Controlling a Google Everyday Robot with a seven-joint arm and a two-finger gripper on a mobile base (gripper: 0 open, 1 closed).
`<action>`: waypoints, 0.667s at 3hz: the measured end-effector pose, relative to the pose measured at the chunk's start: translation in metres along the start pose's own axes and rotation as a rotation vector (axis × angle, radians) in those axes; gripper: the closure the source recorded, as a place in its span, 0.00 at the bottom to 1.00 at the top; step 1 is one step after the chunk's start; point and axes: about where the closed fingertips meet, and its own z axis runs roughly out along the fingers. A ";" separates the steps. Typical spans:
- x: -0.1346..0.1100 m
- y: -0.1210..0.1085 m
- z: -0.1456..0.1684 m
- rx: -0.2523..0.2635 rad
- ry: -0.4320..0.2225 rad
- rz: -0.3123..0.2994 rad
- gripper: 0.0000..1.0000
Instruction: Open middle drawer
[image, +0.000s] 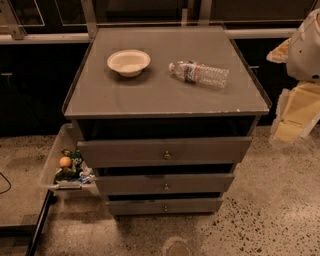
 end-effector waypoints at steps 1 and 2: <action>0.000 0.000 0.000 0.000 0.000 0.000 0.00; 0.002 0.006 0.010 -0.016 0.015 -0.002 0.00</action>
Offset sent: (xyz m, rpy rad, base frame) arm -0.0069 0.0015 -0.0322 -0.0258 0.0662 0.0040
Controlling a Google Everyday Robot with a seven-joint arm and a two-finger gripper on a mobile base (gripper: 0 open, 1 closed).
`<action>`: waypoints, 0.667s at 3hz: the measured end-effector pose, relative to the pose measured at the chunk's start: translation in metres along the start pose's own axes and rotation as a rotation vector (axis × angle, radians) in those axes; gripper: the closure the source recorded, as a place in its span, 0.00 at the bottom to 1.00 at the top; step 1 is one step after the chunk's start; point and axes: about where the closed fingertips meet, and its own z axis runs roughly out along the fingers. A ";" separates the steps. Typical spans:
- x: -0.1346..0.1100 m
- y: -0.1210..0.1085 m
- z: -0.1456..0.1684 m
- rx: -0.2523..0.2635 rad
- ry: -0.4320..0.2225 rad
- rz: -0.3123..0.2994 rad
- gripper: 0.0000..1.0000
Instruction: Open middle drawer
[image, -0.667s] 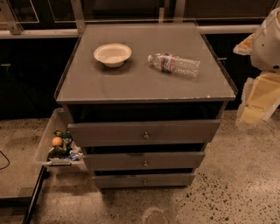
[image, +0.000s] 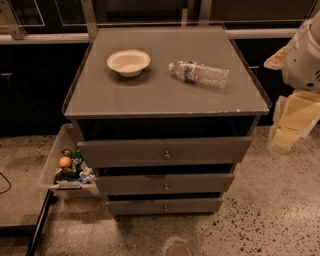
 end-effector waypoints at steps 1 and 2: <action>0.008 0.014 0.027 -0.058 0.003 0.018 0.00; 0.016 0.047 0.071 -0.123 -0.034 -0.012 0.00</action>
Offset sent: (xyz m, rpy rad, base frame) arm -0.0465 0.0133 -0.1530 0.1075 0.1489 0.1380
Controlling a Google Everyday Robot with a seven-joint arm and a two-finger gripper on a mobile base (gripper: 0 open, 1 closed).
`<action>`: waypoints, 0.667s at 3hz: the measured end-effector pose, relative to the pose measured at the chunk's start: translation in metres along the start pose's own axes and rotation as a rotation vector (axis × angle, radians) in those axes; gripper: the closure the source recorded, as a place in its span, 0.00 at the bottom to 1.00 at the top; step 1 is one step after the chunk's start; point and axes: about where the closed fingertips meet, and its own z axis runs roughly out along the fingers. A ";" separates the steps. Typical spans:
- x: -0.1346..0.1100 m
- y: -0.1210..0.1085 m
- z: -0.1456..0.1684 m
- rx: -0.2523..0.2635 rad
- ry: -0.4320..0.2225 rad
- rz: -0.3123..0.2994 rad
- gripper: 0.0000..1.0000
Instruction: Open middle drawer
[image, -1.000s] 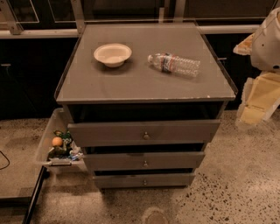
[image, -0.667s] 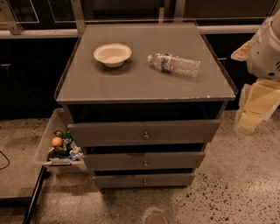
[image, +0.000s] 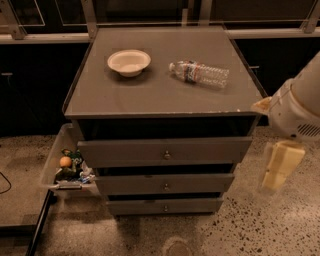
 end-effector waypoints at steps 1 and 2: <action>0.011 0.021 0.058 -0.035 -0.085 -0.068 0.00; 0.012 0.019 0.061 -0.012 -0.090 -0.119 0.00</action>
Offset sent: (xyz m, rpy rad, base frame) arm -0.0113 0.0052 -0.0545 0.0682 0.0034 0.0734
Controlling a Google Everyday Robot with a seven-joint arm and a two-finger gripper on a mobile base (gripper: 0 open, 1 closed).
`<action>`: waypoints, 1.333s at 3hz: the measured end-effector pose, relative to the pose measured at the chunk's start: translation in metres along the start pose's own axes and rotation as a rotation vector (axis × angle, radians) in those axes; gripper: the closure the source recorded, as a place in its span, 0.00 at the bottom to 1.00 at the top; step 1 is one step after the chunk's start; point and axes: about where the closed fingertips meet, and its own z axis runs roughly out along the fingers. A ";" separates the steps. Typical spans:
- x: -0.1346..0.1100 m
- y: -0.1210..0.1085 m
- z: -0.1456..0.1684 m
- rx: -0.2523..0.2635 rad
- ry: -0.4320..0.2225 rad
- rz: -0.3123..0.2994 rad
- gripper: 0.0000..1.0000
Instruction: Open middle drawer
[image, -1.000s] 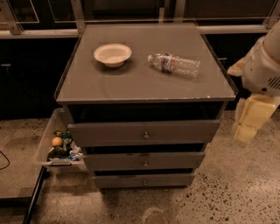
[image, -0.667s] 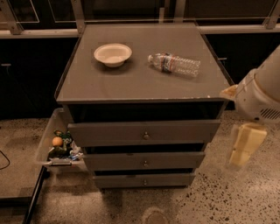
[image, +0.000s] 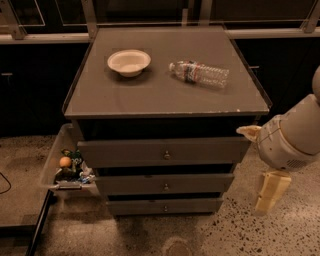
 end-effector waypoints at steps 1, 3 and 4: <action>0.000 0.000 0.000 -0.001 0.000 0.000 0.00; 0.013 -0.007 0.068 -0.044 -0.013 0.018 0.00; 0.031 -0.023 0.127 -0.030 -0.030 0.002 0.00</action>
Offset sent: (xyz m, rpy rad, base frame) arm 0.0067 0.0051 -0.0327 0.0231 0.0475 -0.0204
